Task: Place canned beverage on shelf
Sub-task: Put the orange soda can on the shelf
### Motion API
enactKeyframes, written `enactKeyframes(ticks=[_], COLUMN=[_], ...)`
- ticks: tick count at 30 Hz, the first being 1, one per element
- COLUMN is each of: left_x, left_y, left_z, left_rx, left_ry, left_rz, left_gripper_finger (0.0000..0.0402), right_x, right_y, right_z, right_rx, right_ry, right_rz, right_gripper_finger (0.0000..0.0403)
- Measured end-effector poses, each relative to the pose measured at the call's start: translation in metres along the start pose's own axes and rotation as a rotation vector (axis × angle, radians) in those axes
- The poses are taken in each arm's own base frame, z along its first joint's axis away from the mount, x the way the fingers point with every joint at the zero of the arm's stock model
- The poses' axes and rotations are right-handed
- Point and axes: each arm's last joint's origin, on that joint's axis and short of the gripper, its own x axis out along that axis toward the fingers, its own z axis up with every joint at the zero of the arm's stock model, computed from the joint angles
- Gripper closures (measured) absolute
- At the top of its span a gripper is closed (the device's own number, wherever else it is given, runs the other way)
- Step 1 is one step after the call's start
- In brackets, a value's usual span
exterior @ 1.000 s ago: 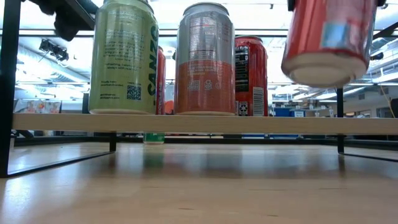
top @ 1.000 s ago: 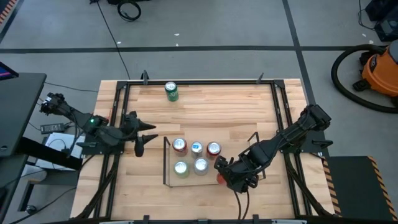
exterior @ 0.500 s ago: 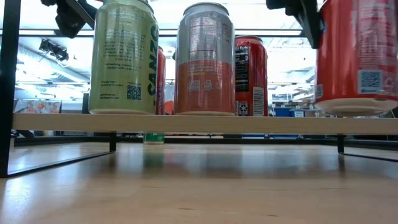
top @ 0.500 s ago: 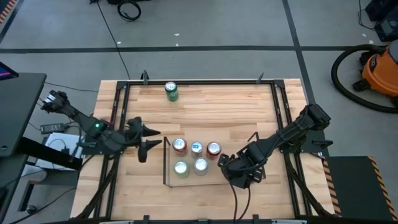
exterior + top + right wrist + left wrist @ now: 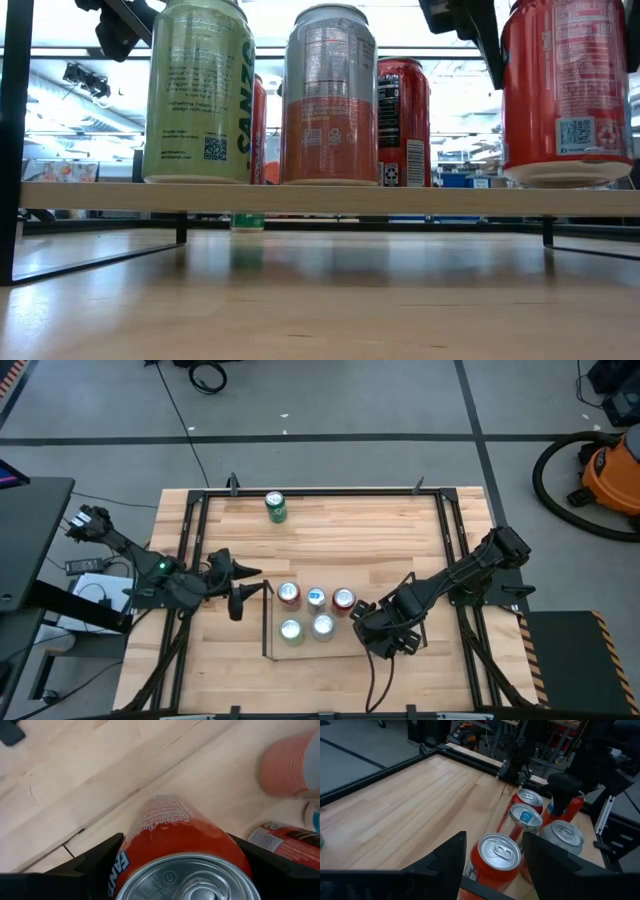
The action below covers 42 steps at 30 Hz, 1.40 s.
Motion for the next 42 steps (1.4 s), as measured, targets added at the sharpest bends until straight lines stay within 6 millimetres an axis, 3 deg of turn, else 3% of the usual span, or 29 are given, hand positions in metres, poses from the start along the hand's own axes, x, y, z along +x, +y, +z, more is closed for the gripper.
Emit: enactKeyframes(ticks=[17, 33, 37, 42], left_x=[0.000, 0.000, 0.000, 0.000], left_y=[-0.001, -0.001, -0.001, -0.001], left_z=[0.002, 0.002, 0.001, 0.001], left_rx=[-0.008, -0.007, -0.007, -0.006], left_ry=[-0.013, -0.012, -0.012, -0.012], left_rz=[-0.009, -0.009, -0.009, -0.009], left_gripper_finger=[0.0198, 0.0198, 0.0198, 0.0198], right_x=[-0.002, -0.048, -0.061, -0.062], right_y=[0.001, 0.013, 0.015, 0.022], right_z=[0.001, 0.019, 0.016, 0.002], right_rx=[0.049, 0.067, 0.157, 0.323], right_ry=[0.013, 0.032, 0.084, 0.221], right_rz=[-0.024, -0.116, -0.106, -0.062], right_gripper_finger=[0.0019, 0.0009, 0.0009, 0.0010])
